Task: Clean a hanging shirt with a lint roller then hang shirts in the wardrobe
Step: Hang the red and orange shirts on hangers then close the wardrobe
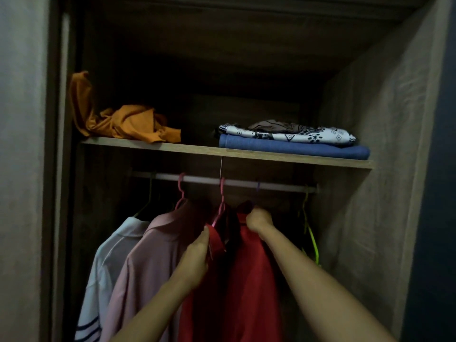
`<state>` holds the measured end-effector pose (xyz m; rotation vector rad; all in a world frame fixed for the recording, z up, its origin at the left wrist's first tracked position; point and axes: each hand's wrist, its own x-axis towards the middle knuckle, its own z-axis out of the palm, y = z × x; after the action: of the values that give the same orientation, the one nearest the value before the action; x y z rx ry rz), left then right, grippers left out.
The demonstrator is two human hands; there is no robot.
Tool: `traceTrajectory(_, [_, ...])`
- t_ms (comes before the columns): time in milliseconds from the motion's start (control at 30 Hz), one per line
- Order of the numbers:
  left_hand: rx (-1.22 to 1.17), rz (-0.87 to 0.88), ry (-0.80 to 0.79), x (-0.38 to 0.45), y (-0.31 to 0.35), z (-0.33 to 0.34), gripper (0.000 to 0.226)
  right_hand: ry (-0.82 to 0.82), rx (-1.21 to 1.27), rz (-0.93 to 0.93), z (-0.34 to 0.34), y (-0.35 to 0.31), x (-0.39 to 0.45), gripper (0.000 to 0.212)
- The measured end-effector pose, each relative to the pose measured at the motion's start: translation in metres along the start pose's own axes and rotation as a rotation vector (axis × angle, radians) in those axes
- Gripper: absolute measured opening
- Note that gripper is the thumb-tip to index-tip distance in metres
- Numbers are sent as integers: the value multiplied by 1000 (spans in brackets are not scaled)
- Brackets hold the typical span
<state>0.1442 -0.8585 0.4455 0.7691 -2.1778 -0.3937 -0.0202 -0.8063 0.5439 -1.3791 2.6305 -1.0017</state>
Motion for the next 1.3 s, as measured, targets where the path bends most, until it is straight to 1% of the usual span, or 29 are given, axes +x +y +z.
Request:
traceTrajectory(67, [0,16,-6,-3,4,-2,81,22,21,9,2,3,-4,33])
traceTrajectory(100, [-3,17,-26,-6,4,-2,84,33,41,13,5,6,-11,36])
traceTrajectory(200, [4,-8,-53,-14,2,-2,87,26,35,-25,15,17,-51,73])
traceTrajectory(267, [-5,-10,-40,-18,1,-2,86,11,-9,-68,23,30,-81,87])
traceTrajectory(333, [-1,-15,-34,-19,-3,-1,88,9,-8,-119,29,44,-100,90])
traceTrajectory(400, [22,1,-48,-20,-4,-2,90,17,40,-135,31,49,-108,86])
traceTrajectory(467, [57,47,-34,-21,6,-10,85,58,62,-151,23,42,-113,81])
traceTrajectory(500, [85,82,29,-20,14,-20,76,105,60,-200,16,33,-116,81])
traceTrajectory(533, [106,139,149,-17,24,-36,66,172,64,-290,7,21,-119,79])
traceTrajectory(600, [87,302,458,-9,47,-82,53,290,81,-521,-19,-11,-134,70])
traceTrajectory(667, [70,432,704,5,61,-136,46,312,88,-694,-45,-53,-151,64])
traceTrajectory(700, [105,454,784,14,65,-165,44,325,110,-776,-53,-73,-153,62])
traceTrajectory(733, [154,438,825,23,70,-194,44,342,145,-859,-59,-93,-149,60])
traceTrajectory(767, [207,388,825,33,75,-220,44,351,166,-917,-66,-114,-142,57])
traceTrajectory(800, [260,325,801,45,78,-242,44,339,174,-929,-75,-136,-131,55])
traceTrajectory(833, [305,274,758,59,77,-260,42,306,172,-912,-83,-158,-115,54])
traceTrajectory(900, [338,169,620,85,69,-283,43,212,133,-855,-93,-196,-75,54])
traceTrajectory(933, [345,80,528,95,62,-289,51,159,112,-816,-94,-209,-56,55])
traceTrajectory(967, [347,-34,422,101,55,-292,63,97,93,-779,-93,-218,-40,59])
traceTrajectory(1033, [274,-261,221,108,39,-294,87,-69,71,-728,-85,-227,-19,67])
traceTrajectory(1067, [230,-322,172,110,33,-293,92,-158,66,-714,-81,-230,-14,69])
traceTrajectory(1100, [208,-345,160,111,30,-292,89,-227,64,-704,-79,-232,-9,69])
traceTrajectory(1133, [206,-330,164,112,29,-291,76,-274,66,-699,-77,-233,-6,69])
traceTrajectory(1200, [226,-245,187,111,33,-289,33,-318,79,-715,-74,-237,-1,70])
traceTrajectory(1233, [234,-203,206,109,36,-288,24,-315,73,-722,-72,-238,2,66])
traceTrajectory(1300, [219,-166,236,106,39,-287,29,-288,57,-744,-68,-238,5,53])
